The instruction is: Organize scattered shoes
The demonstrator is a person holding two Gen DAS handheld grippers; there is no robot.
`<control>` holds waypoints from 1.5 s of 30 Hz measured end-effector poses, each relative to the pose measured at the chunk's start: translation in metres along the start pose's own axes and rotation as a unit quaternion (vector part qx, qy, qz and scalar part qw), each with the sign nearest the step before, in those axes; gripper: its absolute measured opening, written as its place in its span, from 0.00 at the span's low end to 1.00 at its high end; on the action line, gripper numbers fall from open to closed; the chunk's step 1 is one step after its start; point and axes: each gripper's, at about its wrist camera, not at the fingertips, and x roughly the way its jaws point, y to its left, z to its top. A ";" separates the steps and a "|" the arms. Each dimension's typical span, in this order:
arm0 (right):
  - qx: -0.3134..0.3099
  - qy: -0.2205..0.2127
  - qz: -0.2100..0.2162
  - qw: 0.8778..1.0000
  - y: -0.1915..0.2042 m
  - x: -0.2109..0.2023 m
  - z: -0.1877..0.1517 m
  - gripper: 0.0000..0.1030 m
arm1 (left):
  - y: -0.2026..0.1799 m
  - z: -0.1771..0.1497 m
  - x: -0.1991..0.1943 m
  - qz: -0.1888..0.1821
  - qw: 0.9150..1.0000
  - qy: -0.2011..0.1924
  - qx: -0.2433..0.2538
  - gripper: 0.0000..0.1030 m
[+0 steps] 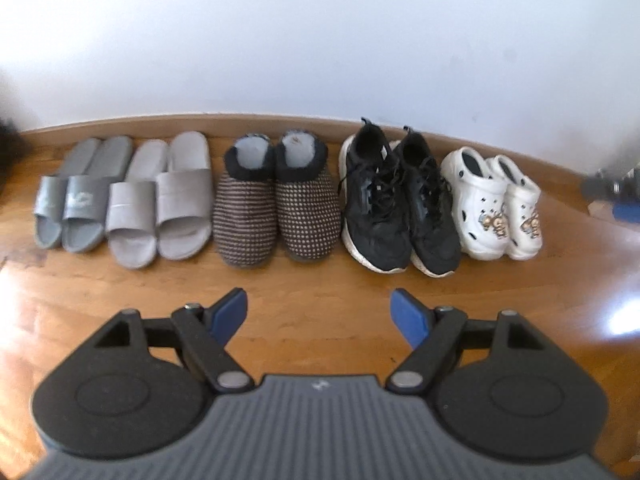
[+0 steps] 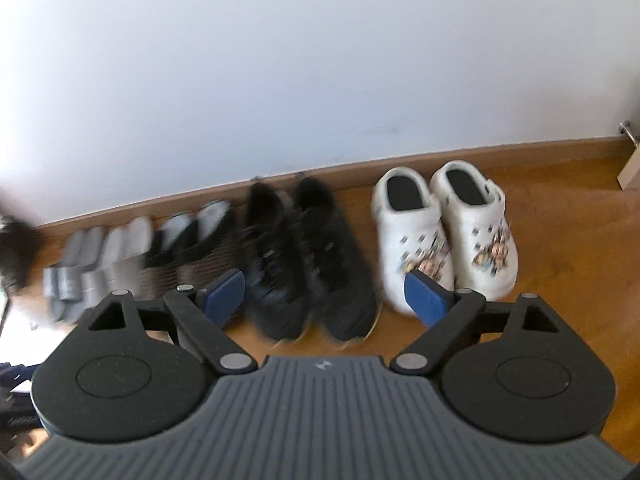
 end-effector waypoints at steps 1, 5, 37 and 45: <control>-0.003 0.001 0.001 1.000 0.005 -0.009 -0.001 0.86 | 0.000 -0.003 -0.015 0.005 1.000 -0.007 0.003 0.75; -0.018 -0.003 0.018 1.000 0.038 -0.071 -0.017 0.87 | 0.004 -0.015 -0.057 0.026 0.999 -0.028 0.007 0.77; -0.063 -0.057 -0.017 0.996 0.159 -0.203 -0.151 0.95 | 0.027 -0.103 -0.169 0.059 0.994 -0.096 0.002 0.77; -0.053 -0.064 -0.019 0.996 0.154 -0.205 -0.151 0.95 | 0.022 -0.104 -0.171 0.060 0.993 -0.099 0.005 0.77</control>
